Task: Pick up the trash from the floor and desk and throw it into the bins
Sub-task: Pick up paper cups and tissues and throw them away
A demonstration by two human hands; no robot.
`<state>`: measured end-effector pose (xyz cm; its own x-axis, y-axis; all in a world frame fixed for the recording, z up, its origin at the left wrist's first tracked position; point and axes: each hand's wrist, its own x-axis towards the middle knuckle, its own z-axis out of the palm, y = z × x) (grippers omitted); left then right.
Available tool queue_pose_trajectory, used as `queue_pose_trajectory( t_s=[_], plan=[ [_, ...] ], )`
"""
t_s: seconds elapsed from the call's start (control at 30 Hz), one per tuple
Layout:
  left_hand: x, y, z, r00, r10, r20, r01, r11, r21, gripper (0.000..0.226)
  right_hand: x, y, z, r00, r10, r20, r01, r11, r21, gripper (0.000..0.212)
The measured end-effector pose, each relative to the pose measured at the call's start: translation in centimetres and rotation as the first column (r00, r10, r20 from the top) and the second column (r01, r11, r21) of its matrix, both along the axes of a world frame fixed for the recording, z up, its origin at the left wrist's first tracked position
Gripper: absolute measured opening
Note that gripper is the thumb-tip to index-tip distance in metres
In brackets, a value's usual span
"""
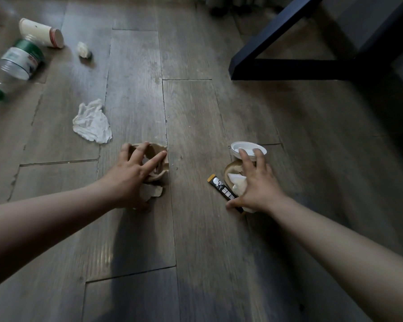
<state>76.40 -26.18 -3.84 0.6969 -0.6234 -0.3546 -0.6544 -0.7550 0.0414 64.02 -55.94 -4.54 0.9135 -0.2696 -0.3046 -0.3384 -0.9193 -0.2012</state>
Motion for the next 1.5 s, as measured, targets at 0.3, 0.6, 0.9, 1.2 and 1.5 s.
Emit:
queue_pose_trajectory(
  t_s=[0.3, 0.6, 0.9, 1.2, 1.5],
  plan=[
    [0.2, -0.1, 0.0, 1.0, 0.023, -0.002, -0.023, 0.999, -0.031, 0.138, 0.6, -0.3, -0.7, 0.998, -0.022, 0.057, 0.022, 1.0, -0.003, 0.12],
    [0.8, -0.6, 0.5, 0.999, 0.0, 0.046, 0.002, 0.999, -0.05, 0.127, 1.1, -0.8, -0.4, 0.997, 0.005, 0.071, -0.004, 1.0, -0.012, 0.101],
    [1.0, -0.5, 0.3, 0.999, 0.003, 0.053, 0.0, 0.998, -0.061, 0.123, 2.2, -0.8, -0.3, 0.998, 0.061, 0.018, -0.059, 0.996, -0.06, 0.103],
    [1.1, -0.5, 0.6, 0.999, 0.01, 0.039, -0.007, 0.997, -0.072, 0.118, 2.4, -1.7, 0.8, 0.998, 0.051, 0.024, -0.053, 0.997, 0.064, 0.093],
    [1.3, -0.4, 0.1, 0.999, 0.017, 0.043, -0.013, 0.996, -0.091, 0.119, 1.3, -0.2, -0.4, 0.981, 0.008, 0.194, -0.019, 0.998, 0.055, 0.09]
  ],
)
